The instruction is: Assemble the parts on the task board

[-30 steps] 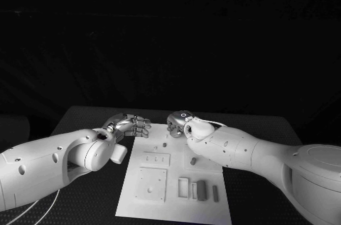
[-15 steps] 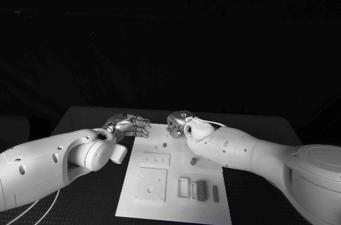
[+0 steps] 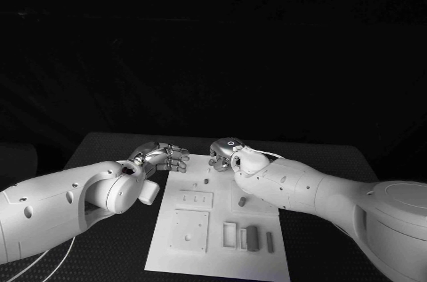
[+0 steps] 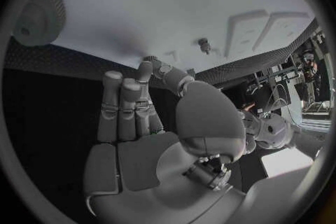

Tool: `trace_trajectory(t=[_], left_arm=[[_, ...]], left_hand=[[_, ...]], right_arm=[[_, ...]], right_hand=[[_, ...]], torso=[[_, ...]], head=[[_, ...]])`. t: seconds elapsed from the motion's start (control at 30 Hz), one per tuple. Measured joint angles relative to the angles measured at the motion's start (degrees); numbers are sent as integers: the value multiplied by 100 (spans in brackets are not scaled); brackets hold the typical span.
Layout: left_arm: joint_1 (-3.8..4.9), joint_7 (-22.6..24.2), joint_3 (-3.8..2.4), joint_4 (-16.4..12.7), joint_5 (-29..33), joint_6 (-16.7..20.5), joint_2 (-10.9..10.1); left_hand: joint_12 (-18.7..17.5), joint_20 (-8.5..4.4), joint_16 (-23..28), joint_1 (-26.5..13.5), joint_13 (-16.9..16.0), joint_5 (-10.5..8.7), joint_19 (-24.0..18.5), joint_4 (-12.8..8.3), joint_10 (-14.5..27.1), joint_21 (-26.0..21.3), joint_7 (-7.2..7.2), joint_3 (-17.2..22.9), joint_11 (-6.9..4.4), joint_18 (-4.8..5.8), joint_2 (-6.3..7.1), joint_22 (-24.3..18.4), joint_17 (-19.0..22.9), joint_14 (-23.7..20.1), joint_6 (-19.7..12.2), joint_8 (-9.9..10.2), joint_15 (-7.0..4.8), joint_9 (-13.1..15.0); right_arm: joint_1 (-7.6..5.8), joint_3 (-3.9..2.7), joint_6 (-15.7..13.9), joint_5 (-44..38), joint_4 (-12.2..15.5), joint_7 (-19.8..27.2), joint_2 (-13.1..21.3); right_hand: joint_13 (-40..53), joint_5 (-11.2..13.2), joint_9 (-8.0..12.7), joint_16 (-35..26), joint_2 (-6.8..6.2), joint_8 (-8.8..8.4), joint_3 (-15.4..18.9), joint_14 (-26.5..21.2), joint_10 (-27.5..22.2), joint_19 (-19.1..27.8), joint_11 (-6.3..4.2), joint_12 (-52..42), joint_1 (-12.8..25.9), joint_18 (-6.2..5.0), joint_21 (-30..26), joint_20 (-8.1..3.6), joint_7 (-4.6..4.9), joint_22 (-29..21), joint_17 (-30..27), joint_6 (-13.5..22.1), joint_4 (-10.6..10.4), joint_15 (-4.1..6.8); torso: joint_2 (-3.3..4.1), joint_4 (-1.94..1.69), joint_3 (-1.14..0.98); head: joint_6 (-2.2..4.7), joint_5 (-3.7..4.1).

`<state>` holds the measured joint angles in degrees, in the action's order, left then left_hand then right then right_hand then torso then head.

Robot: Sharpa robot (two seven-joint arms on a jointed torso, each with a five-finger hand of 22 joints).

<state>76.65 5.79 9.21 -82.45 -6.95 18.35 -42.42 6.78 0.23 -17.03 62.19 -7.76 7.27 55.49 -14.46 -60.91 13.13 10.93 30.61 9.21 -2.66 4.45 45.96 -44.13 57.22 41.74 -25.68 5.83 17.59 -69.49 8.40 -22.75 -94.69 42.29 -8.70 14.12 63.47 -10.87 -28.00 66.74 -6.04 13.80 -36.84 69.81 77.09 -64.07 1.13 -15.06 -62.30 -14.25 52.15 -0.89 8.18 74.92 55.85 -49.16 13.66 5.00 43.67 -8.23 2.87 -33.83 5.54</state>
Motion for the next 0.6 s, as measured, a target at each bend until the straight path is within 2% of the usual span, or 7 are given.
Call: trace_trajectory(t=[0.3, 0.37, 0.47, 0.57, 0.6], left_arm=[[0, -2, 0, 4, 0, -3, -1], [0, -2, 0, 10, -1, -3, -6], [4, -2, 0, 29, -2, -3, -36], [16, -2, 0, 33, -3, -4, -88], [18, -1, 0, 32, -3, -7, -108]], left_hand=[[0, 0, 0, 0, 0, 0, 0, 0, 0, 0, 0, 0, 0, 3, 0, 0, -4, 0, 0, 0, 0, -1], [0, 0, 0, 0, 1, 0, 0, 0, 0, 0, 0, 0, 0, 4, 0, -1, -3, 0, 0, 0, 0, 4], [0, 0, 0, 0, 1, -23, 0, 0, 0, -22, 0, 0, 0, 5, 0, 5, -9, 0, 0, 0, 0, 5], [0, 0, 0, 0, 0, -23, 0, 0, 0, -22, 0, 0, 0, 7, 0, 4, -9, 0, 0, 0, 0, 6], [0, 0, 0, 0, -10, -23, 0, 0, -2, -22, 0, 0, -2, 8, 0, 9, -13, 0, 0, 0, 0, 15]], right_arm=[[-4, 0, -52, 42, 34, 0, 40], [-19, 0, -82, 71, 108, 7, 104], [-105, -4, -145, 192, 380, 44, 307], [-205, -93, -184, 391, 714, 100, 540], [-242, -143, -187, 481, 859, 128, 642]], right_hand=[[0, 0, 0, 21, 0, 0, 0, 0, 0, 0, -1, 0, 0, 1, 0, 0, -1, 0, -4, 0, 0, 0], [4, 0, 0, 21, 0, 0, 0, 0, 0, 0, -1, 0, 0, 0, 0, 0, -1, 0, -5, -1, 0, 0], [8, 0, 0, 21, -10, 0, 0, 0, 0, 0, -1, 0, 10, 0, 0, 0, -1, 0, -5, -1, 0, 0], [7, 0, 10, 21, -166, 0, 27, -35, -35, 36, 33, 37, 26, 1, -7, 34, 4, 0, -25, 5, -38, -35], [-2, 0, 20, -13, -224, -2, 15, -110, -121, 107, 66, 92, 57, 1, -51, 67, 27, -1, -42, 46, -80, -67]], torso=[[1, 0, -1], [2, 0, -2], [2, 3, -3], [3, 10, -7], [4, 16, -9]], head=[[9, 0], [14, -2], [29, -5], [55, -11], [74, -14]])
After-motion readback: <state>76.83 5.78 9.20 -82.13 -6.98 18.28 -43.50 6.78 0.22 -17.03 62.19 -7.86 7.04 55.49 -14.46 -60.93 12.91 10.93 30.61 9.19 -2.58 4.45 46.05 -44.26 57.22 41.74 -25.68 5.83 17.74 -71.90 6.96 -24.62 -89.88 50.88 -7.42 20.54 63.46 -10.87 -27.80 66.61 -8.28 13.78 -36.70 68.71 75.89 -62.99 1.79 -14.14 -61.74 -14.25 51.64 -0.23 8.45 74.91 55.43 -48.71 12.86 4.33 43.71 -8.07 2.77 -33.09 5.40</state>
